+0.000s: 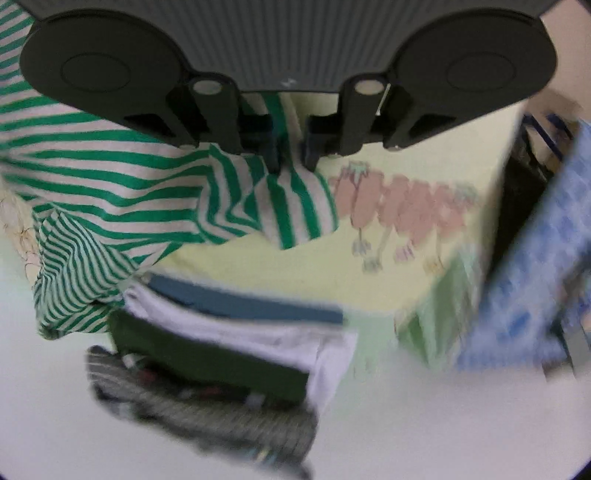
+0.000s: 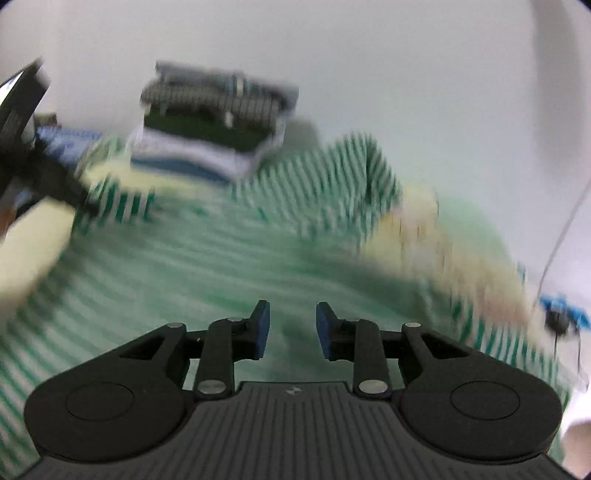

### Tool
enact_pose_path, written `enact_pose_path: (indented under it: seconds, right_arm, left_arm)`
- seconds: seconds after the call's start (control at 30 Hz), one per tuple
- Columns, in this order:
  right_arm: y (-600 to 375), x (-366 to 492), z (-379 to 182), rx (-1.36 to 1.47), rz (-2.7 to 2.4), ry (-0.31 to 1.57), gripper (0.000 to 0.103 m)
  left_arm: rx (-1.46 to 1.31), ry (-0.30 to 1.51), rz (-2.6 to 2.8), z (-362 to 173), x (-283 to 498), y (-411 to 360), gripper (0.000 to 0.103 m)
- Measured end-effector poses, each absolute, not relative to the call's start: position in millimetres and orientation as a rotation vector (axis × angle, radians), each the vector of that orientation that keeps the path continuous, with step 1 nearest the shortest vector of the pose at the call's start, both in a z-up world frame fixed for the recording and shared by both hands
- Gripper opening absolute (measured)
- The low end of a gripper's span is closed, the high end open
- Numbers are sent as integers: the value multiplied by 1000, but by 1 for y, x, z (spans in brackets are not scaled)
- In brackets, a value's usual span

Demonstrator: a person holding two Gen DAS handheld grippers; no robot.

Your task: Fold clothes

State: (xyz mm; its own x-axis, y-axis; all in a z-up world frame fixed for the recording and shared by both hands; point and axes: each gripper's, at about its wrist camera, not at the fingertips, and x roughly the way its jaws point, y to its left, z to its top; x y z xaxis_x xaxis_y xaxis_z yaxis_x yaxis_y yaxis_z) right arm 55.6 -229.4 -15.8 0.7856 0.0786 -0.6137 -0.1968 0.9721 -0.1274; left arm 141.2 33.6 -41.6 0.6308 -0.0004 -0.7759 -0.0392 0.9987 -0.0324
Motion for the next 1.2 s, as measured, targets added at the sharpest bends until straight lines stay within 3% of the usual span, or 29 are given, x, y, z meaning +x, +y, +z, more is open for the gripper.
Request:
enact_pose_path:
  seconds: [0.07, 0.23, 0.43, 0.5, 0.53, 0.57, 0.6, 0.67, 0.73, 0.77, 0.8, 0.97, 1.2]
  right_arm:
    - [-227, 68, -5, -171, 159, 644, 35]
    - [-222, 98, 20, -124, 184, 626, 37]
    - [-215, 123, 37, -86, 201, 634, 37]
    - [-213, 126, 35, -82, 200, 655, 37]
    - [-213, 127, 33, -81, 199, 666, 37]
    - [-212, 127, 32, -76, 197, 676, 38]
    - [-217, 124, 27, -50, 182, 687, 38]
    - [-226, 119, 14, -15, 150, 723, 38]
    - [-234, 109, -1, -9, 118, 774, 37]
    - [-235, 102, -7, -16, 111, 787, 37]
    - [-236, 95, -13, -23, 103, 801, 37]
    - [-246, 66, -36, 28, 76, 853, 37]
    - [-243, 56, -35, 39, 75, 813, 37]
  left_arm:
    - [24, 822, 8, -36, 126, 16, 0]
    - [183, 720, -90, -31, 93, -38, 0]
    - [277, 758, -184, -56, 75, -64, 4]
    - [284, 750, -231, -56, 65, -58, 24]
    - [280, 734, -256, -52, 58, -54, 29]
    - [265, 714, -290, -46, 51, -46, 44]
    - [248, 695, -314, -39, 46, -37, 71]
    - [202, 635, -316, -25, 40, -12, 94]
    - [162, 615, -296, -20, 45, 12, 91]
    - [130, 644, -291, -23, 55, 25, 82]
    - [95, 673, -287, -26, 65, 37, 64]
    - [-188, 845, -315, -60, 116, 76, 25]
    - [-142, 846, -358, -69, 119, 45, 22]
